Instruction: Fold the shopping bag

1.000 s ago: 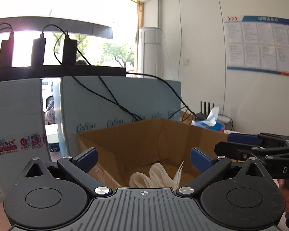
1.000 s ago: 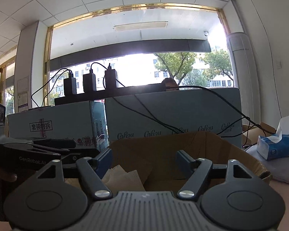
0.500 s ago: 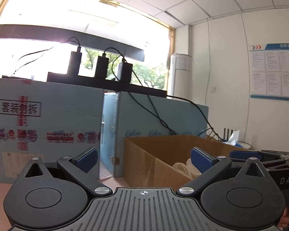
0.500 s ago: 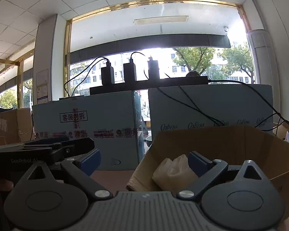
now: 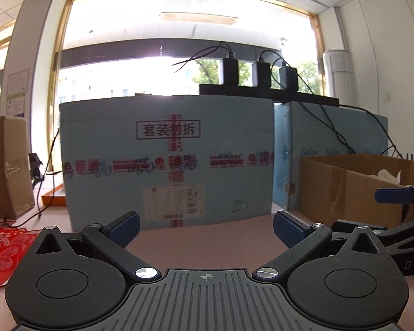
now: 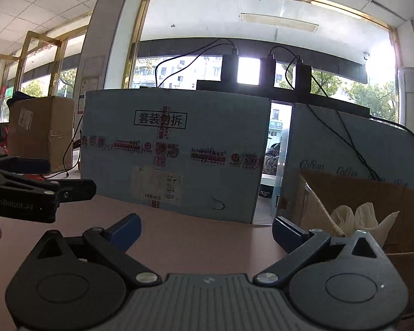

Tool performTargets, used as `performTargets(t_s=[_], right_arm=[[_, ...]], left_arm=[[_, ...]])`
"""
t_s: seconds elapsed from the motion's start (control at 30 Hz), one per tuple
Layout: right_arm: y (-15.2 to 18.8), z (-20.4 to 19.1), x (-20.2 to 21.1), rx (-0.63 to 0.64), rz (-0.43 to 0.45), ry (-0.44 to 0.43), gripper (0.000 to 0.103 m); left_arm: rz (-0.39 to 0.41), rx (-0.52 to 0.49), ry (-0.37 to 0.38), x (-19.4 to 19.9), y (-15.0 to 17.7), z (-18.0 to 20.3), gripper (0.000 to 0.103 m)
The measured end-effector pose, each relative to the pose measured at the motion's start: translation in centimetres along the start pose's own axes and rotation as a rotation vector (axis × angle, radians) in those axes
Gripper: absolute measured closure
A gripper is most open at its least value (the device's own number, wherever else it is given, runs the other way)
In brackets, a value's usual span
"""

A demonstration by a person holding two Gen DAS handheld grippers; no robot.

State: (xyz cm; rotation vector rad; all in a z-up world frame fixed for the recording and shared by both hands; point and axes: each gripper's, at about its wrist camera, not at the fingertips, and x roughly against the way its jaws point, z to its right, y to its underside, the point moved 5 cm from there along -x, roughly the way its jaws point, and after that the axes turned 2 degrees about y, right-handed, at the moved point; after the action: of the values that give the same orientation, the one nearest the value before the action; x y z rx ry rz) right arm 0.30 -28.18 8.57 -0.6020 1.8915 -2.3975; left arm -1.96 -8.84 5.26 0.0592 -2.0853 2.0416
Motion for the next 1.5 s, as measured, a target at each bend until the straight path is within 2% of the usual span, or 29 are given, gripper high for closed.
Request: performTargets(t_s=[0.13, 0.3, 0.43, 0.6, 0.67, 0.77, 0.83, 1.0, 1.2, 1.5], right_arm=[[0.5, -2.5, -1.4, 0.026, -0.050, -0.078, 0.000], [2.2, -4.3, -3.9, 0.010, -0.177, -0.132, 0.000], [3.1, -4.8, -5.8, -0.022, -0.280, -0.137, 0.000], [2.9, -4.4, -7.7, -0.093, -0.363, -0.084, 0.000], [2.6, -4.4, -7.9, -0.102, -0.404, -0.051, 0.000], [4.5, -3.6, -10.8, -0.101, -0.467, -0.054, 0.000], [4.7, -3.7, -10.8, -0.098, -0.480, -0.055, 0.000], [4.5, -3.7, -10.4, -0.093, -0.484, -0.054, 0.000], [4.2, -3.7, -10.4, -0.094, -0.487, -0.058, 0.000], [3.9, -3.6, -10.5, -0.090, -0.491, -0.058, 0.000]], left_arm=[[-0.041, 0.032, -0.089, 0.5, 1.4, -3.0, 0.000], [-0.116, 0.053, -0.199, 0.3, 3.1, -5.7, 0.000], [-0.200, 0.031, -0.243, -0.3, 4.3, -6.8, 0.000], [-0.319, 0.067, -0.266, -1.7, 5.5, -8.0, 0.000], [-0.358, 0.066, -0.264, -2.3, 6.0, -8.0, 0.000], [-0.422, 0.037, -0.258, -3.2, 6.7, -7.4, 0.000], [-0.454, 0.000, -0.247, -3.7, 7.1, -6.7, 0.000], [-0.456, -0.015, -0.232, -3.9, 7.2, -6.3, 0.000], [-0.476, 0.124, -0.176, -4.0, 7.7, -7.9, 0.000], [-0.478, 0.117, -0.183, -4.0, 7.7, -7.7, 0.000]])
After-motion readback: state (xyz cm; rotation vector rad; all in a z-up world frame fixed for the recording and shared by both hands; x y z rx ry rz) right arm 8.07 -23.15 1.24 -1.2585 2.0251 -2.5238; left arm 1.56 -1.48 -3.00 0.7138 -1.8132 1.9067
